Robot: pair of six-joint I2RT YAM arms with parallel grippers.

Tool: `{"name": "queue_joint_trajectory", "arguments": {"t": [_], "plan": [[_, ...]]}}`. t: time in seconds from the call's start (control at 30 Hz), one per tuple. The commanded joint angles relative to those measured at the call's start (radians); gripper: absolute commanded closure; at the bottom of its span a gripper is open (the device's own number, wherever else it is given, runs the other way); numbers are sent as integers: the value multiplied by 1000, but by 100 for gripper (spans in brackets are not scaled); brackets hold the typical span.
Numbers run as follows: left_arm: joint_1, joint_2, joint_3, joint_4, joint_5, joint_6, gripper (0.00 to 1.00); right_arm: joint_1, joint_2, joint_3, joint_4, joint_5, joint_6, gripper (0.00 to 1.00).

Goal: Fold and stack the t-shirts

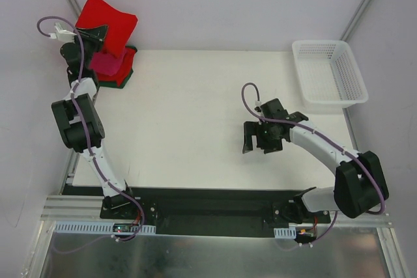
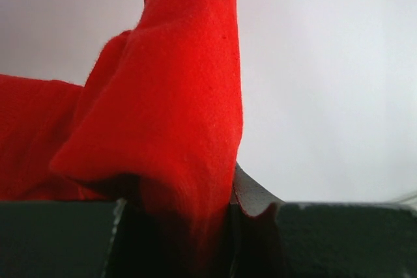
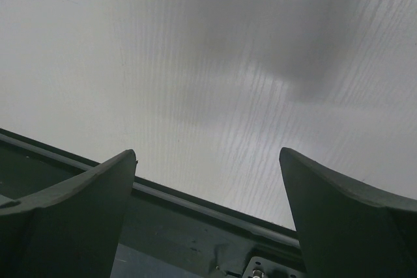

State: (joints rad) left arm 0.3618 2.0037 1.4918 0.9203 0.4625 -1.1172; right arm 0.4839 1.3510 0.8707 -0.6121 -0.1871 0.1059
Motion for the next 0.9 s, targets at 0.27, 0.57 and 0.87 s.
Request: {"name": "queue_joint_trajectory", "arguments": {"t": [0.27, 0.57, 0.87], "plan": [[3, 158, 169, 146, -145, 16, 100, -2, 99, 120, -18, -61, -29, 4], [14, 190, 202, 135, -147, 60, 100, -4, 169, 136, -5, -89, -43, 4], [34, 181, 260, 72, -124, 126, 100, -4, 195, 128, 20, -115, -37, 4]]}}
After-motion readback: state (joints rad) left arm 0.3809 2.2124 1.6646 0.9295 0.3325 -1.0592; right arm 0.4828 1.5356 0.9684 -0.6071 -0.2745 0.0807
